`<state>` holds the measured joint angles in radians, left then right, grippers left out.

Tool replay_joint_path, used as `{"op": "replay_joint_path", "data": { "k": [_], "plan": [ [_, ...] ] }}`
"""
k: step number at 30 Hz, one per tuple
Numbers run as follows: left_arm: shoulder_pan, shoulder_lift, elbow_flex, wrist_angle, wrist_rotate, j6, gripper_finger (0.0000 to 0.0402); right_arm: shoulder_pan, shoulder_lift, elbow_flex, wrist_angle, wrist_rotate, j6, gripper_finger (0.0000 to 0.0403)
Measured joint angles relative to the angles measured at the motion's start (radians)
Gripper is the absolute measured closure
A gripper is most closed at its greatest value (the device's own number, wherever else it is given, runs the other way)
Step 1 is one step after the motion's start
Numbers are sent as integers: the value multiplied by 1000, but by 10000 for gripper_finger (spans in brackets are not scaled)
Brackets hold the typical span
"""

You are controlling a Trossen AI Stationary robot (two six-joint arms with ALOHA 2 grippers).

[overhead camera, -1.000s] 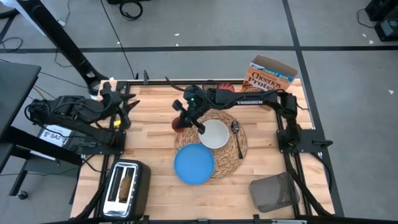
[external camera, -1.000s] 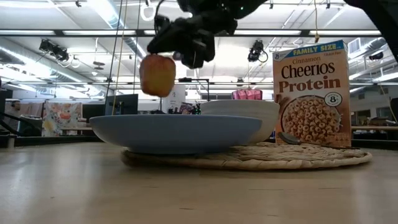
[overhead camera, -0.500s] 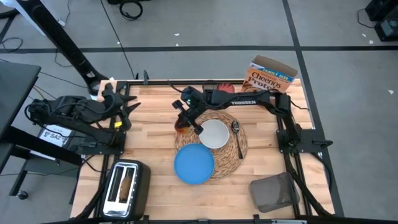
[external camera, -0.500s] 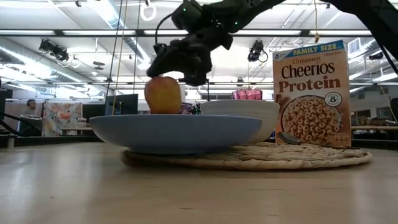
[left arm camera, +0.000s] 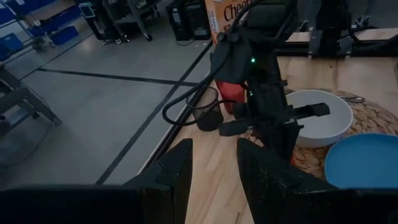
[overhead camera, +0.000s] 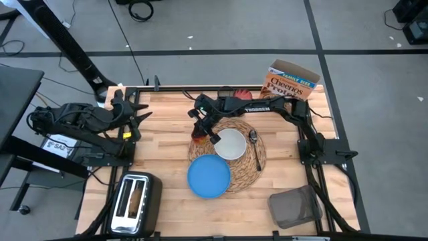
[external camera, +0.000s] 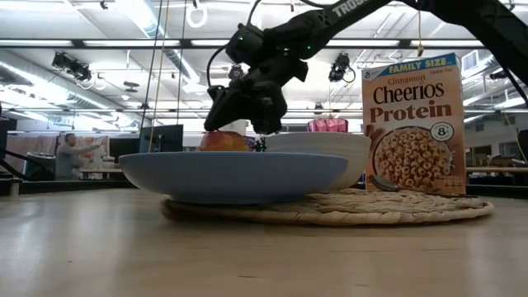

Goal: Arrange a breakfast setting
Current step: Put the red apple on the brown placemat to the left of the white bowl

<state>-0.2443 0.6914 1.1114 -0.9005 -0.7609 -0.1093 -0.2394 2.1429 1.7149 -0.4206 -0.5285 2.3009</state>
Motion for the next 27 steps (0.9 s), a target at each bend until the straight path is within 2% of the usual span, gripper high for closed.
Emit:
{"op": "replay_joint_path", "data": {
  "k": [18,27],
  "plan": [
    [0,0,0,14,6,16,269,-13,0,-16,-43,7,-59,383],
    [0,0,0,21,6,-10,269,-13,-1,-16,-48,25,-79,347]
  ]
}}
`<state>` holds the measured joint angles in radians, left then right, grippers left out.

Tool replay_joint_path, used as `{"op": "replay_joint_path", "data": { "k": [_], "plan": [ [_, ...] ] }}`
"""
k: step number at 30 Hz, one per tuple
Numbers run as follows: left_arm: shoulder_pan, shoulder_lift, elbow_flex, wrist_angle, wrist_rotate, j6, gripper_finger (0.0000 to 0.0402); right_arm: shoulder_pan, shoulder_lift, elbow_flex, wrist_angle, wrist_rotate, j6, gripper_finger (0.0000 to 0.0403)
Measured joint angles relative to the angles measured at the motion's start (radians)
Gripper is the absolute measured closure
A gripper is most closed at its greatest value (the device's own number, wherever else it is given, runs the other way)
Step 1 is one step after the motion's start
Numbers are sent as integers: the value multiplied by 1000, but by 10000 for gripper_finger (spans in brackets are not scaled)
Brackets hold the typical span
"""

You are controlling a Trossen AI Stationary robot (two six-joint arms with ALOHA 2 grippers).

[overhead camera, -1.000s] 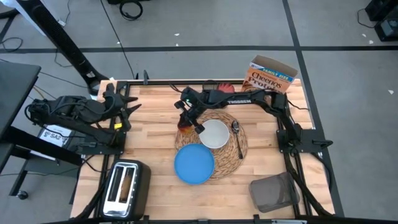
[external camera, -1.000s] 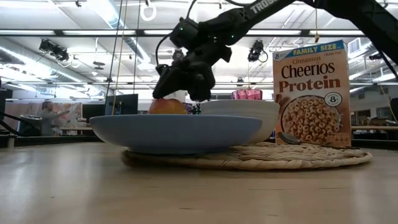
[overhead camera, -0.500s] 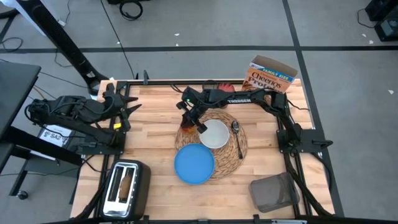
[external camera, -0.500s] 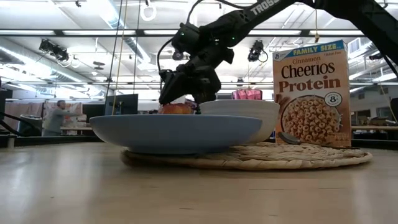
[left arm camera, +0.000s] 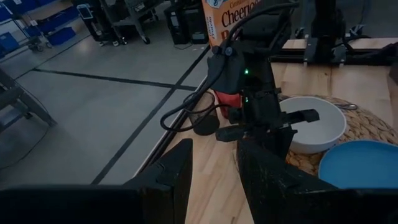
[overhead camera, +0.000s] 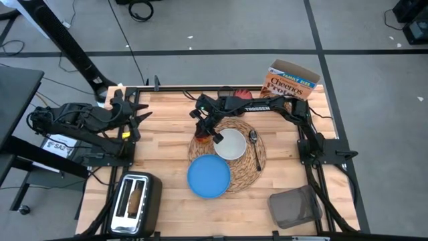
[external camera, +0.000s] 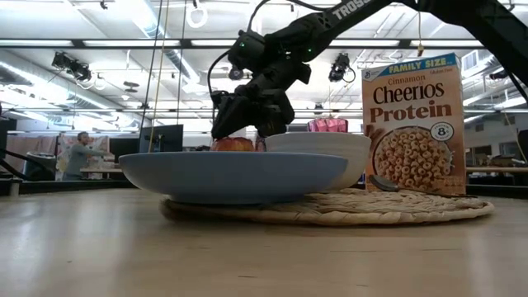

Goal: Arrange a breakfast setting
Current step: Put the red apple on the brown placemat to the left of the white bowl, then put the brown bagel on the blue plate to the bottom left of the white bowl

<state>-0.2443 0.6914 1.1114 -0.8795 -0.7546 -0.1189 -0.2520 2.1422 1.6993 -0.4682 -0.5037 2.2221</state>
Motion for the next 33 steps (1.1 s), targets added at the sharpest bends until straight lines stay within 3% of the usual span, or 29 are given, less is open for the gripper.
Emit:
{"op": "replay_joint_path", "data": {
  "k": [11,24,33],
  "plan": [
    [0,0,0,0,0,-8,269,0,0,-1,44,50,-9,306],
    [0,0,0,0,0,0,269,0,-6,16,67,116,19,303],
    [0,0,0,2,0,23,269,0,-73,16,-23,139,35,303]
  ]
}}
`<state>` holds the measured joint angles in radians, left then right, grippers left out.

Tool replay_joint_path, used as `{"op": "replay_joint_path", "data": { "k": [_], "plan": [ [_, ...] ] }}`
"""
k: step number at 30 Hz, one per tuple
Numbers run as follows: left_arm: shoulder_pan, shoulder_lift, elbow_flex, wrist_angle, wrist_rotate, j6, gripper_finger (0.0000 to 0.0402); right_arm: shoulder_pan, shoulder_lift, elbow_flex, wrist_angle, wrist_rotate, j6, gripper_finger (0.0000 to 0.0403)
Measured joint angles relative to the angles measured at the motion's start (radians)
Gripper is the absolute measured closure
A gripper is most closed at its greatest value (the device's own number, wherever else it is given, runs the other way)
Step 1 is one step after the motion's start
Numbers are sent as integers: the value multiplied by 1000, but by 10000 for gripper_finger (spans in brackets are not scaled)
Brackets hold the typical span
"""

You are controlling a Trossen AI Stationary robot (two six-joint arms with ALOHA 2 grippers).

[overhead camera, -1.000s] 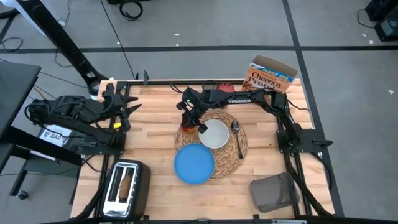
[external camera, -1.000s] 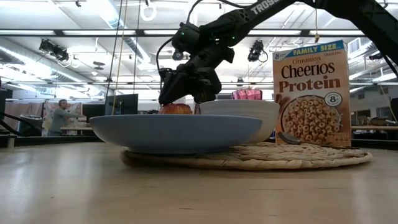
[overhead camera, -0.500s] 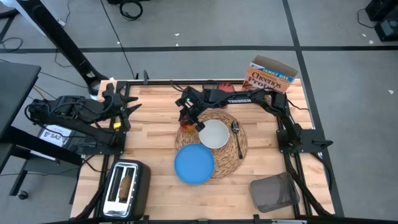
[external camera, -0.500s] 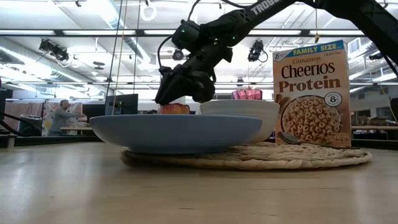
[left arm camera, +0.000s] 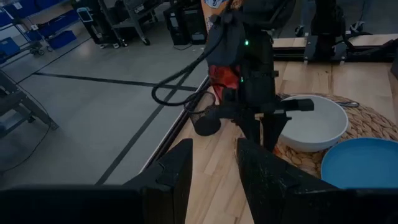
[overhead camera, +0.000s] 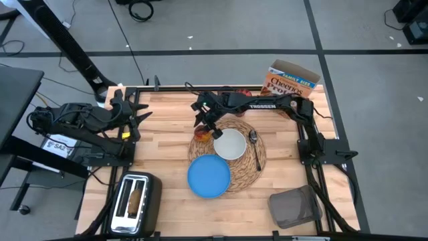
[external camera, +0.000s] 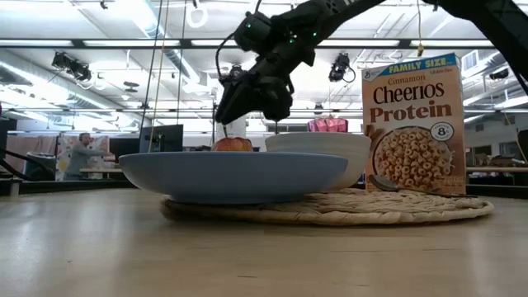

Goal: Arrange a breakfast setting
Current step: Put the brown bagel on the blue plate to the bottom left of the white bowl

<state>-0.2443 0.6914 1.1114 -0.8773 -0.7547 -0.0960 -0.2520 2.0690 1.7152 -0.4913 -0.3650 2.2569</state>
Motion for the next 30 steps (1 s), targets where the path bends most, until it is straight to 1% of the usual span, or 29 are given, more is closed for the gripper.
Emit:
{"op": "replay_joint_path", "data": {
  "k": [4,7,9,11,15,18,21,24,27,30],
  "plan": [
    [0,0,0,12,1,3,269,3,-39,0,5,27,-5,303],
    [0,-7,0,14,41,-4,269,31,-91,0,24,120,-47,303],
    [0,-7,-1,40,61,4,269,68,-140,0,26,210,-110,303],
    [0,-6,-1,84,87,51,269,120,-189,0,27,307,-190,303],
    [0,-5,-1,139,175,89,269,247,-266,1,27,527,-345,303],
    [0,-5,-1,141,182,89,269,345,-308,1,26,695,-452,304],
    [0,-13,-1,154,181,82,269,438,-347,1,25,882,-518,307],
    [0,-12,-1,233,183,84,269,513,-386,1,16,1045,-599,310],
    [0,7,-1,326,204,122,269,557,-426,1,7,1136,-724,312],
    [0,29,0,381,220,129,269,576,-463,1,7,1180,-867,312]
  ]
}}
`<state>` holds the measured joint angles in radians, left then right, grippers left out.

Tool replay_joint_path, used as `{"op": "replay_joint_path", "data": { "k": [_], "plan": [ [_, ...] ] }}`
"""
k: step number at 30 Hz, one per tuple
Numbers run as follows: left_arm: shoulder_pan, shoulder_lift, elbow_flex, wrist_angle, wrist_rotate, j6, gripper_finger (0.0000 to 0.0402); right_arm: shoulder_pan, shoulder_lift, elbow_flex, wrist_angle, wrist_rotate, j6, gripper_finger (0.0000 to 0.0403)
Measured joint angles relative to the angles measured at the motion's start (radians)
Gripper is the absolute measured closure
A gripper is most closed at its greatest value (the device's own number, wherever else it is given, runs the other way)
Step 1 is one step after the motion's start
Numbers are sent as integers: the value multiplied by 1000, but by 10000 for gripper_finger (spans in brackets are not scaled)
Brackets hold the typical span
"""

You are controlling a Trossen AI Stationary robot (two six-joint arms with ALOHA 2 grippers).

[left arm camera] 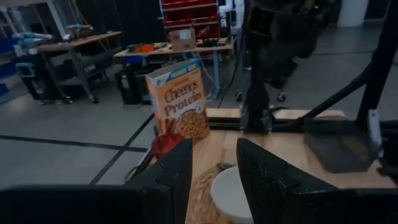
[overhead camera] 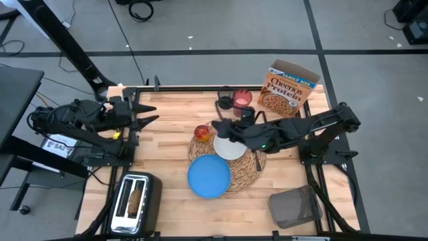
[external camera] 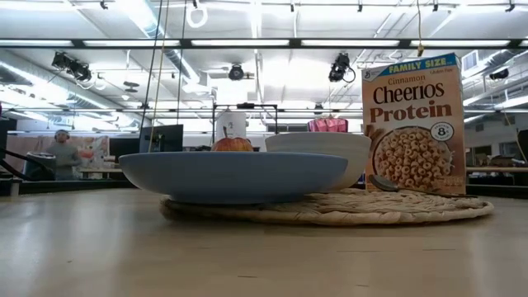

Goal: Arrange a breakfast setting
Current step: Put the brown bagel on the blue plate to the bottom left of the white bowl

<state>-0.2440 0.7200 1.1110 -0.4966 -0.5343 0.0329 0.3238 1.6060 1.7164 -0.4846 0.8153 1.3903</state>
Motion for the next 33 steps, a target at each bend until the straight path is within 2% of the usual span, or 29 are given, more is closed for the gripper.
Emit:
{"op": "replay_joint_path", "data": {
  "k": [3,8,10,17,22,28,33],
  "plan": [
    [0,19,0,15,11,-48,269,3,-29,0,-1,-23,-158,312],
    [0,47,0,46,11,-44,269,-24,-72,0,-13,-262,-340,312],
    [0,49,0,87,11,-17,269,-41,-94,0,-31,-299,-400,312],
    [12,75,0,201,15,25,269,-52,-177,0,-92,-316,-694,312],
    [7,86,1,272,16,-112,269,-13,-230,-4,-123,-316,-819,312],
    [-23,146,0,331,19,-258,242,19,-323,-94,-100,-339,-844,312],
    [-25,201,0,361,38,-379,190,53,-407,-268,71,-349,-849,312]
  ]
}}
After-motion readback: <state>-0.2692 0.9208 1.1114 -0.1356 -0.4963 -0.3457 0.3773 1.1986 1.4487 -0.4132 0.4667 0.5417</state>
